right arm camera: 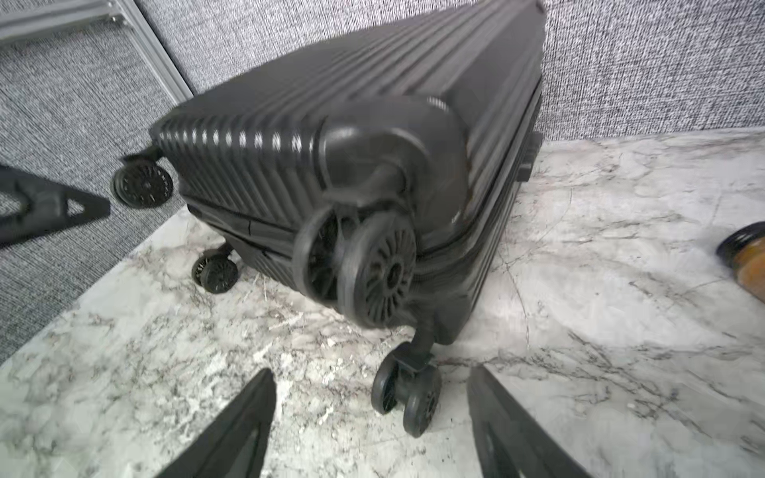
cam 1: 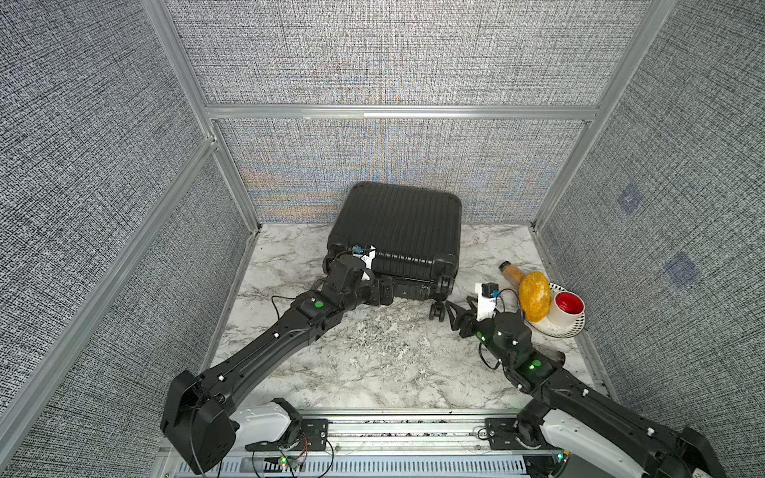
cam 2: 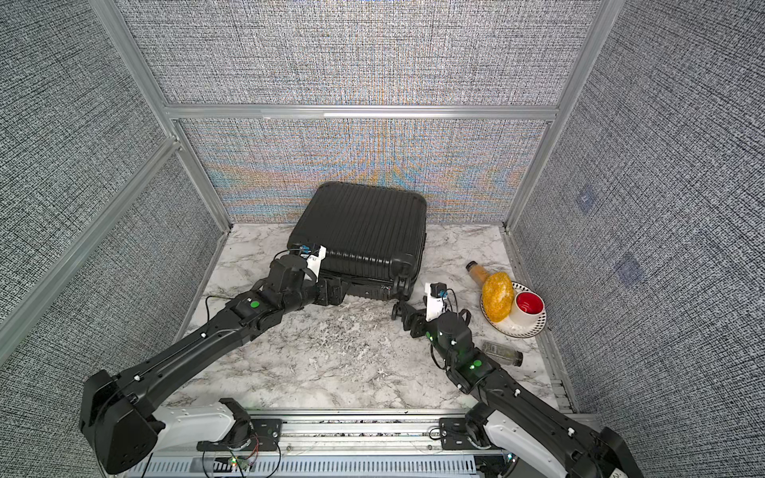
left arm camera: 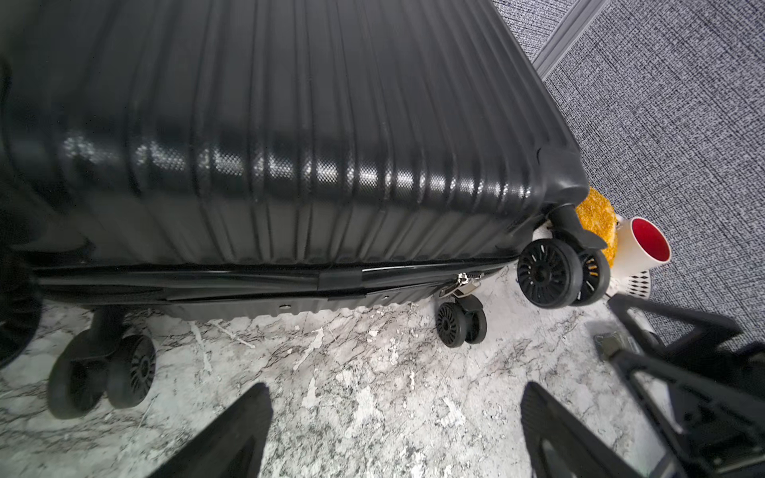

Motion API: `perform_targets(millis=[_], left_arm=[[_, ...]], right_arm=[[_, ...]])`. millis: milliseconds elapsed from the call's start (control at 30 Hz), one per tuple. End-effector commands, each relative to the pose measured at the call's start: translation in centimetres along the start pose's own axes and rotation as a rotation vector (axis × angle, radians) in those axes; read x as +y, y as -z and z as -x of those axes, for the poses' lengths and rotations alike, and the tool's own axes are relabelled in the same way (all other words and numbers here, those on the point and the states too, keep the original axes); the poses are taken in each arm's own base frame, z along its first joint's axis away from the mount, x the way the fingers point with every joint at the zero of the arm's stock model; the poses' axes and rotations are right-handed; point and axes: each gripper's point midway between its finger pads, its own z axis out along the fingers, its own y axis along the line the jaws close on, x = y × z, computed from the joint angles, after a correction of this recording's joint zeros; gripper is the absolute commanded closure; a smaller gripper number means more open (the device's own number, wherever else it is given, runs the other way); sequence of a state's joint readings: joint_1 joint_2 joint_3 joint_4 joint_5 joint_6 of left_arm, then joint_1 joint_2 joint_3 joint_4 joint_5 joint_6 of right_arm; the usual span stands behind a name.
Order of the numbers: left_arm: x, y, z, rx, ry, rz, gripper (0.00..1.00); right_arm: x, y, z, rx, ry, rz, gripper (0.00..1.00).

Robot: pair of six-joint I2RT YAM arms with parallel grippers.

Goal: Open the suitcase zippers
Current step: Adjust the suitcase at the center of the board.

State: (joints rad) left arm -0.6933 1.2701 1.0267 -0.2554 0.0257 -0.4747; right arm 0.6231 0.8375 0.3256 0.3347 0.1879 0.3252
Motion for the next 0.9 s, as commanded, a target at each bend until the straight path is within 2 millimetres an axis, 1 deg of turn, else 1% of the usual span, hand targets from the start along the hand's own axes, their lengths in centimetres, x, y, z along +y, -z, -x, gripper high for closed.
perform_targets(millis=[0,67,167,233,333,400,467,533,600,667,733,800,867], left_arm=[[-0.2,-0.2,1.8,-0.06,0.048,0.005,0.06],[0.7,0.0,2.4,-0.08,0.066,0.063,0.06],[1.2,0.2,2.9,-0.082,0.067,0.083,0.06],[1.8,0.1,3.0,-0.075,0.088,0.083,0.06],[3.3,0.0,3.1,-0.068,0.143,0.1,0.08],[4.4,0.3,3.4,-0.079,0.174,0.11,0.09],[5.7,0.7,3.8,-0.089,0.199,0.127,0.09],[6.8,1.3,4.2,-0.095,0.213,0.151,0.09],[8.5,2.0,4.3,-0.099,0.224,0.204,0.09],[11.0,3.0,4.0,-0.098,0.233,0.316,0.06],[13.4,4.2,3.2,-0.09,0.223,0.443,0.01],[14.6,4.9,2.1,-0.064,0.211,0.496,0.01],[14.9,5.0,1.2,-0.052,0.171,0.5,0.01]], right_arm=[[-0.2,-0.1,-1.9,-0.011,0.023,0.015,0.3],[-0.6,-0.3,-2.6,-0.048,0.015,0.013,0.36],[-0.2,-0.9,-2.2,-0.114,0.006,0.045,0.41],[0.7,-1.7,-1.6,-0.133,0.001,0.077,0.41],[2.0,-3.0,-1.0,-0.147,0.017,0.12,0.42],[2.6,-3.8,-1.0,-0.152,0.063,0.109,0.42],[3.5,-4.4,-1.0,-0.154,0.155,0.065,0.42],[3.7,-4.5,-1.2,-0.149,0.193,0.037,0.41],[3.2,-4.4,-1.8,-0.139,0.194,0.01,0.41],[2.1,-4.2,-2.4,-0.126,0.191,-0.038,0.41],[1.5,-4.0,-2.5,-0.126,0.192,-0.056,0.39],[1.5,-3.8,-2.6,-0.114,0.188,-0.045,0.39],[1.6,-3.7,-2.5,-0.106,0.193,-0.033,0.38]])
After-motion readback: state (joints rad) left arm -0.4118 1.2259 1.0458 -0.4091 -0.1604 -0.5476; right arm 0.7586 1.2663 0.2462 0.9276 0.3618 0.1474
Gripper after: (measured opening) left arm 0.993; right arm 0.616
